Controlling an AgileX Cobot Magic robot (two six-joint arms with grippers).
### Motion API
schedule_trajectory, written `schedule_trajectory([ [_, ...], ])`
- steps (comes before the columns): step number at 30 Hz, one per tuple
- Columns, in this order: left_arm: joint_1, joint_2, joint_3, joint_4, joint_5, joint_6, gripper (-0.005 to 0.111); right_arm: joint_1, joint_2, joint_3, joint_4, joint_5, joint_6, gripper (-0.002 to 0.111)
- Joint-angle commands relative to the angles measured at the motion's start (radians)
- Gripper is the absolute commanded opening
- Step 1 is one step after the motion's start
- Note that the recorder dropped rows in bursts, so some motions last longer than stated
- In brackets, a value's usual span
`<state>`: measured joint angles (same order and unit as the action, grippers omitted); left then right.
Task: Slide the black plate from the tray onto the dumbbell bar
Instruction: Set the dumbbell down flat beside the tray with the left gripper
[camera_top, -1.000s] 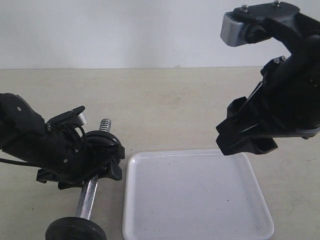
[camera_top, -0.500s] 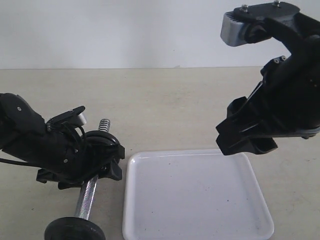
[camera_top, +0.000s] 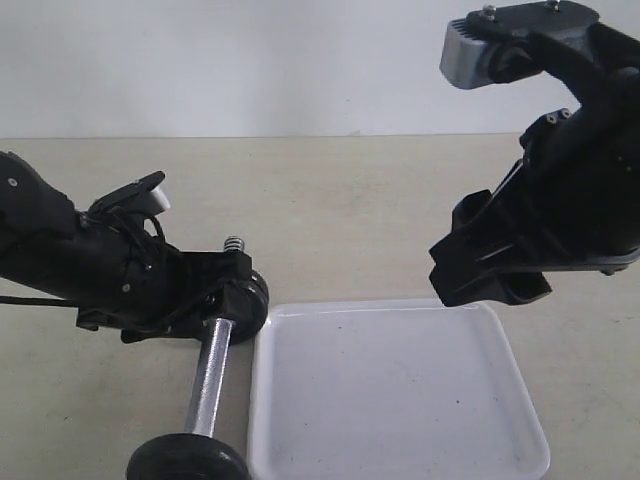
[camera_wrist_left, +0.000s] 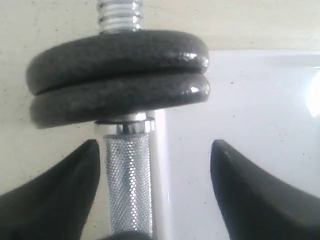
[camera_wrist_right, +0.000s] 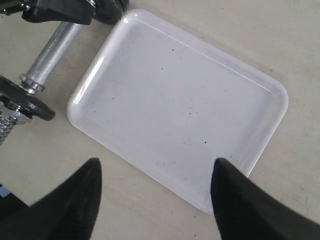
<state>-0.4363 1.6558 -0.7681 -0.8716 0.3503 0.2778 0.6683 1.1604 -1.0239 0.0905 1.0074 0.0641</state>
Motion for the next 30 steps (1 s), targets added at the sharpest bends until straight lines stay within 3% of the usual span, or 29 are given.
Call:
schedule_trajectory([
  [1, -0.004, -0.015, -0.004, 0.016, 0.023, 0.011, 0.06, 0.0, -0.011, 0.004, 0.002, -0.009, 0.004, 0.056],
  [30, -0.004, -0.015, -0.004, 0.023, 0.034, 0.011, 0.06, 0.0, -0.011, 0.004, 0.004, -0.009, 0.008, 0.056],
])
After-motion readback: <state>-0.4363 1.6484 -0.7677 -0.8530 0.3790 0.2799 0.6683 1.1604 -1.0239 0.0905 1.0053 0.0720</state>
